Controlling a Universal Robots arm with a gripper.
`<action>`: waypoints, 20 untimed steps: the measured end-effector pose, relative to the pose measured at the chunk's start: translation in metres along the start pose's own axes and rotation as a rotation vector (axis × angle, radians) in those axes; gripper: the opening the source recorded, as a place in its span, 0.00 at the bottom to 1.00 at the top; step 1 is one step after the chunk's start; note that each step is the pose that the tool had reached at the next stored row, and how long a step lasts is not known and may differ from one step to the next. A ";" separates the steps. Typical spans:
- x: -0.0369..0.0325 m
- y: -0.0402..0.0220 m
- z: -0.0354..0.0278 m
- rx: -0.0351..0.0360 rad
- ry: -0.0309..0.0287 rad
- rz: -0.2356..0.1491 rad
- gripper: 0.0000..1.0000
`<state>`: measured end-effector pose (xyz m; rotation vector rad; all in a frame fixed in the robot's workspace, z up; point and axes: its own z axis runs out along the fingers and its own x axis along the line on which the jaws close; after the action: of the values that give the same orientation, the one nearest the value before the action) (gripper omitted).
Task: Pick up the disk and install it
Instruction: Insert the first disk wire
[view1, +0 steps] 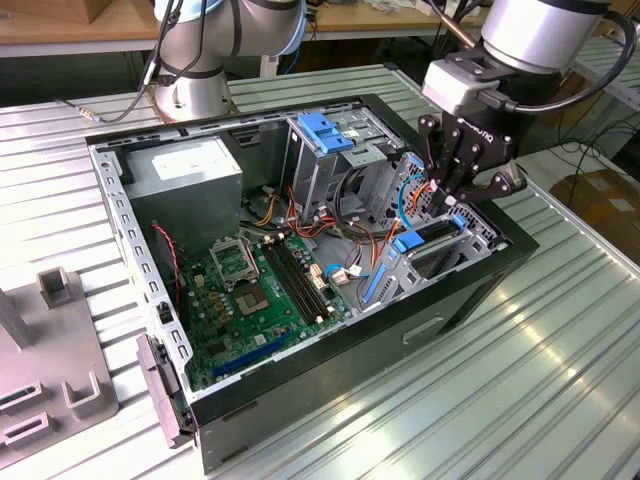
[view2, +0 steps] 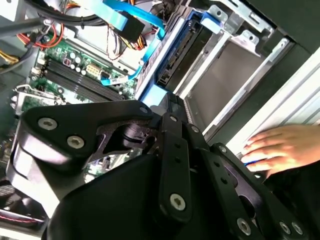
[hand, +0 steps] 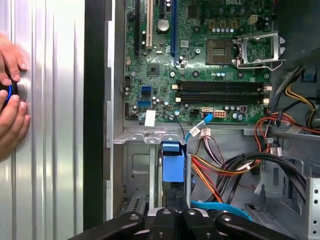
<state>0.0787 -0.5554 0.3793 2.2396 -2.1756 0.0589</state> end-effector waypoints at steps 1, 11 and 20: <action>0.0000 0.0000 0.0001 0.0007 -0.0001 -0.018 0.10; 0.0008 -0.0277 0.0011 0.0030 -0.0010 -0.075 0.10; 0.0017 -0.0537 -0.0026 0.0030 0.0002 -0.075 0.10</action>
<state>0.1324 -0.5554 0.3827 2.3196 -2.0909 0.0612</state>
